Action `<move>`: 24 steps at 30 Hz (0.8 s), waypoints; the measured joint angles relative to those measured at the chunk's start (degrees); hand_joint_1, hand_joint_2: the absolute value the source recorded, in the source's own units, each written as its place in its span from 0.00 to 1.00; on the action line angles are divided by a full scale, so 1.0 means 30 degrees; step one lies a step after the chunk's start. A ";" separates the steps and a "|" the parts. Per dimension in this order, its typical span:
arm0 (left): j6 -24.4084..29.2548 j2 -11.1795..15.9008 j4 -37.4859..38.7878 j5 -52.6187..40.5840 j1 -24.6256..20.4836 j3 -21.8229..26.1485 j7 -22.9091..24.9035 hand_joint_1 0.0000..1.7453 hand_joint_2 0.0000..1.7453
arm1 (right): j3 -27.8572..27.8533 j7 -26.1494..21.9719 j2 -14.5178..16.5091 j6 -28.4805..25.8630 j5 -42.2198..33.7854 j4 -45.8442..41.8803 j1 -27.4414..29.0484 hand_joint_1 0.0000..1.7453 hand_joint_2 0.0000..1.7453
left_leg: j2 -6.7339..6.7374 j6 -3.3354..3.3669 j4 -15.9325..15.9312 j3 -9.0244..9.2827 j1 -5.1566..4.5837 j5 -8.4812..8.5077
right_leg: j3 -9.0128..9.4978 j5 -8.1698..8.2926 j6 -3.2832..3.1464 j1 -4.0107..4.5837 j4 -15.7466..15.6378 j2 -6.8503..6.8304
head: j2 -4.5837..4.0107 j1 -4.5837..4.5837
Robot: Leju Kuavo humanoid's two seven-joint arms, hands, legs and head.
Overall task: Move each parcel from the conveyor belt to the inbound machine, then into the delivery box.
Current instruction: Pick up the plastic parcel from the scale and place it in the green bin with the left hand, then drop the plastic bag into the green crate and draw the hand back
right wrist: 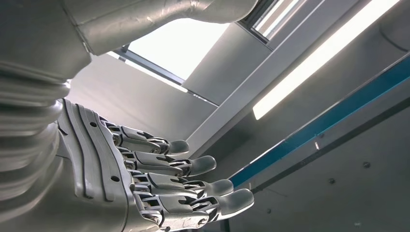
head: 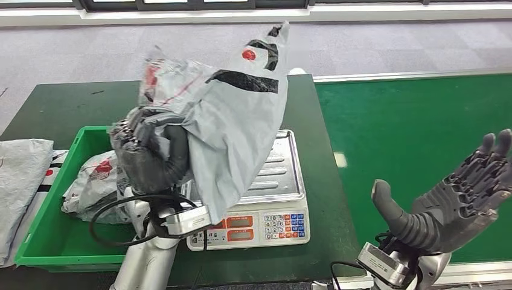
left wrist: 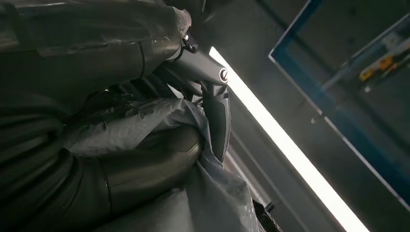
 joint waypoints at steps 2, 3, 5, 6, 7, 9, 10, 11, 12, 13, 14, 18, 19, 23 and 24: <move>-0.0002 0.0053 -0.1310 0.0029 0.0163 0.0004 -0.0002 1.00 1.00 | 0.0000 -0.0004 0.0000 0.0000 0.0000 0.0000 -0.0001 0.00 1.00 | -0.0018 0.0001 0.0000 -0.0001 -0.0001 0.0000 | 0.0004 -0.0003 0.0002 -0.0001 0.0000 -0.0011 | 0.0000 0.0000; -0.0004 0.0075 -0.1834 0.0035 0.0228 0.0005 -0.0002 1.00 1.00 | -0.0002 -0.0005 0.0000 0.0000 0.0000 0.0000 -0.0001 0.00 1.00 | -0.0022 0.0001 0.0000 -0.0001 -0.0001 0.0000 | 0.0005 -0.0004 0.0003 -0.0002 0.0000 -0.0013 | 0.0000 0.0000; -0.0007 0.0107 -0.2722 0.0051 0.0337 0.0007 -0.0002 1.00 1.00 | -0.0005 -0.0005 0.0000 0.0000 0.0000 0.0000 0.0000 0.00 1.00 | -0.0020 0.0002 0.0001 -0.0001 -0.0001 0.0000 | 0.0006 -0.0002 0.0004 -0.0003 0.0000 -0.0013 | 0.0000 0.0000; -0.0009 0.0126 -0.3127 0.0091 0.0386 0.0007 0.0000 1.00 1.00 | -0.0007 -0.0006 0.0000 0.0000 0.0000 0.0000 0.0000 0.00 1.00 | -0.0019 0.0002 0.0002 0.0000 -0.0002 0.0000 | 0.0007 -0.0002 0.0004 -0.0004 0.0000 -0.0013 | 0.0000 0.0000; -0.0011 0.0142 -0.3507 0.0178 0.0431 0.0007 -0.0002 1.00 1.00 | -0.0009 -0.0006 0.0000 0.0000 0.0000 0.0000 0.0000 0.00 1.00 | -0.0020 0.0002 0.0002 0.0000 -0.0002 0.0001 | 0.0007 -0.0001 0.0005 -0.0004 0.0000 -0.0013 | 0.0000 0.0000; -0.0015 0.0167 -0.4233 0.0604 0.0518 0.0007 -0.0005 1.00 1.00 | -0.0015 -0.0007 0.0000 0.0000 0.0000 0.0000 0.0002 0.00 1.00 | -0.0020 0.0002 0.0003 0.0001 -0.0002 0.0001 | 0.0008 0.0000 0.0005 -0.0004 0.0000 -0.0013 | 0.0000 0.0000; -0.0016 0.0173 -0.4559 0.0880 0.0560 0.0007 -0.0007 1.00 1.00 | -0.0018 -0.0007 0.0000 0.0000 -0.0004 -0.0002 0.0004 0.00 1.00 | -0.0019 0.0002 0.0004 0.0001 -0.0002 0.0001 | 0.0009 0.0000 0.0005 -0.0004 0.0000 -0.0013 | 0.0000 0.0000; -0.0018 0.0182 -0.4850 0.1137 0.0601 0.0007 -0.0005 1.00 1.00 | -0.0022 -0.0004 0.0000 0.0000 -0.0009 -0.0009 0.0008 0.00 1.00 | -0.0019 0.0002 0.0004 0.0001 -0.0002 0.0001 | 0.0009 0.0000 0.0005 -0.0004 0.0000 -0.0012 | 0.0000 0.0000; -0.0020 0.0202 -0.5102 0.1307 0.0641 0.0020 -0.0004 1.00 1.00 | -0.0033 0.0005 0.0000 0.0000 -0.0025 -0.0033 0.0015 0.00 1.00 | -0.0020 0.0002 0.0003 0.0001 -0.0002 0.0001 | 0.0009 0.0000 0.0005 -0.0004 0.0000 -0.0012 | 0.0000 -0.0002; -0.0020 0.0222 -0.5316 0.1396 0.0685 0.0078 -0.0002 1.00 1.00 | -0.0055 0.0015 0.0000 0.0000 -0.0053 -0.0062 0.0025 0.00 1.00 | -0.0023 0.0002 0.0003 0.0001 -0.0002 0.0001 | 0.0009 -0.0001 0.0005 -0.0004 0.0000 -0.0013 | 0.0000 -0.0002; -0.0018 0.0242 -0.5479 0.1414 0.0736 0.0193 -0.0002 1.00 1.00 | -0.0097 0.0022 0.0000 0.0000 -0.0076 -0.0093 0.0042 0.00 1.00 | -0.0024 0.0002 0.0003 0.0001 -0.0002 0.0001 | 0.0009 -0.0001 0.0004 -0.0004 0.0000 -0.0013 | 0.0000 -0.0004; -0.0022 0.0297 -0.5863 0.1251 0.0998 0.1332 0.0000 1.00 1.00 | -0.0385 0.0014 0.0004 0.0000 -0.0131 -0.0306 0.0208 0.00 1.00 | -0.0023 0.0001 0.0002 0.0000 -0.0002 -0.0001 | 0.0006 -0.0004 0.0001 -0.0003 0.0000 -0.0012 | 0.0000 -0.0004; -0.0022 0.0313 -0.5777 0.1251 0.1049 0.1788 0.0000 1.00 1.00 | -0.0436 0.0016 0.0004 0.0000 -0.0140 -0.0374 0.0264 0.00 1.00 | -0.0023 0.0001 0.0002 0.0002 -0.0001 -0.0001 | 0.0005 -0.0005 0.0000 -0.0003 0.0000 -0.0012 | 0.0000 -0.0005; -0.0027 0.0375 -0.4223 0.1797 0.1311 0.4491 0.0106 1.00 1.00 | -0.0645 0.0111 0.0024 0.0000 -0.0149 -0.0758 0.0685 0.00 1.00 | -0.0005 0.0000 -0.0001 0.0006 0.0003 0.0000 | -0.0005 -0.0009 -0.0008 -0.0003 0.0000 -0.0006 | 0.0000 -0.0007; -0.0031 0.0395 -0.3636 0.2066 0.1378 0.5090 0.0144 1.00 1.00 | -0.0696 0.0113 0.0031 0.0000 -0.0153 -0.0847 0.0768 0.00 1.00 | 0.0003 -0.0001 -0.0001 0.0007 0.0005 0.0000 | -0.0006 -0.0009 -0.0009 -0.0003 0.0000 -0.0002 | 0.0000 -0.0007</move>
